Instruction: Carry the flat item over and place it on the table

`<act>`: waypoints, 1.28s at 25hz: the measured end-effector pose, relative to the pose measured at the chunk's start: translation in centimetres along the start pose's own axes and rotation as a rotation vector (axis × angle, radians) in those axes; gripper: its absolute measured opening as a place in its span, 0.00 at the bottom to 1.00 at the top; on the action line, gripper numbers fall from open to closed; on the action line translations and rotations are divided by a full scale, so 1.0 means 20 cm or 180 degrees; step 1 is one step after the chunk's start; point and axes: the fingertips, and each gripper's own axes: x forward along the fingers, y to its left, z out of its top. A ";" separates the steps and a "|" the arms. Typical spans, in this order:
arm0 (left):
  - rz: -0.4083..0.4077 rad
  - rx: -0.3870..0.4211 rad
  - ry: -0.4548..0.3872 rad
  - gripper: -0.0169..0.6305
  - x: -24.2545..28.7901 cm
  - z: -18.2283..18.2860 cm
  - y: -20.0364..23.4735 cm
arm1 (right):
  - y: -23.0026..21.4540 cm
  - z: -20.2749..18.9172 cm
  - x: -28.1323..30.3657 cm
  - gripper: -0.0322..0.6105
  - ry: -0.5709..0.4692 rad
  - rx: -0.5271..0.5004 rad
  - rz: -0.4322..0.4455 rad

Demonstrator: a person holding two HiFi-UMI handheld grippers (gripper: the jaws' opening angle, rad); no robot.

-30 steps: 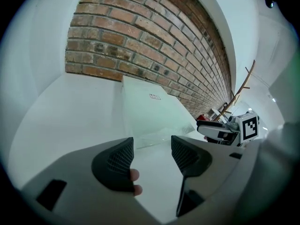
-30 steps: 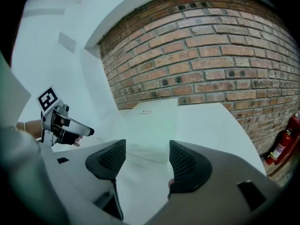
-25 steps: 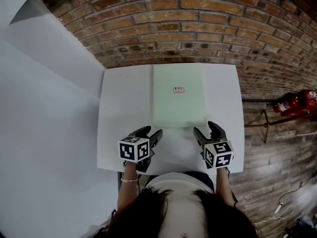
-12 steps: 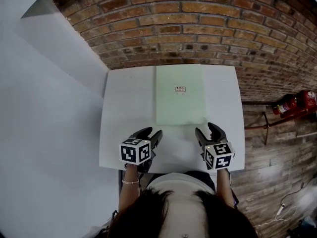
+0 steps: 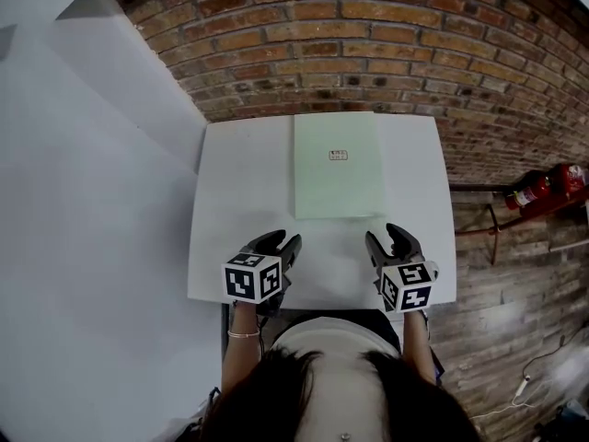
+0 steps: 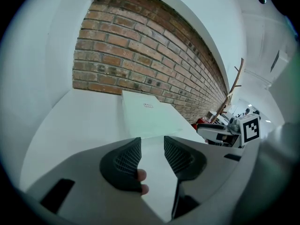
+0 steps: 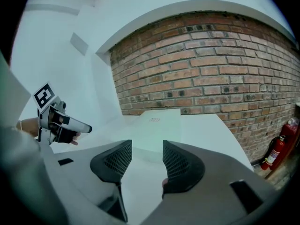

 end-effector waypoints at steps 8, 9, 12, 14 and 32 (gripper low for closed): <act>0.0055 0.0076 -0.0108 0.22 -0.14 -0.03 -0.03 | 0.09 0.01 -0.10 0.35 -0.0103 -0.0037 -0.0027; 0.0059 0.0085 -0.0117 0.20 -0.15 -0.04 -0.04 | 0.10 0.01 -0.11 0.35 -0.0114 -0.0039 -0.0029; 0.0063 0.0107 -0.0142 0.19 -0.19 -0.05 -0.06 | 0.12 0.01 -0.15 0.32 -0.0142 -0.0046 -0.0039; 0.0069 0.0123 -0.0164 0.18 -0.22 -0.06 -0.07 | 0.14 0.00 -0.18 0.32 -0.0166 -0.0045 -0.0051; 0.0084 0.0258 -0.0428 0.09 -0.47 -0.06 -0.18 | 0.31 0.08 -0.41 0.19 -0.0470 -0.0213 -0.0198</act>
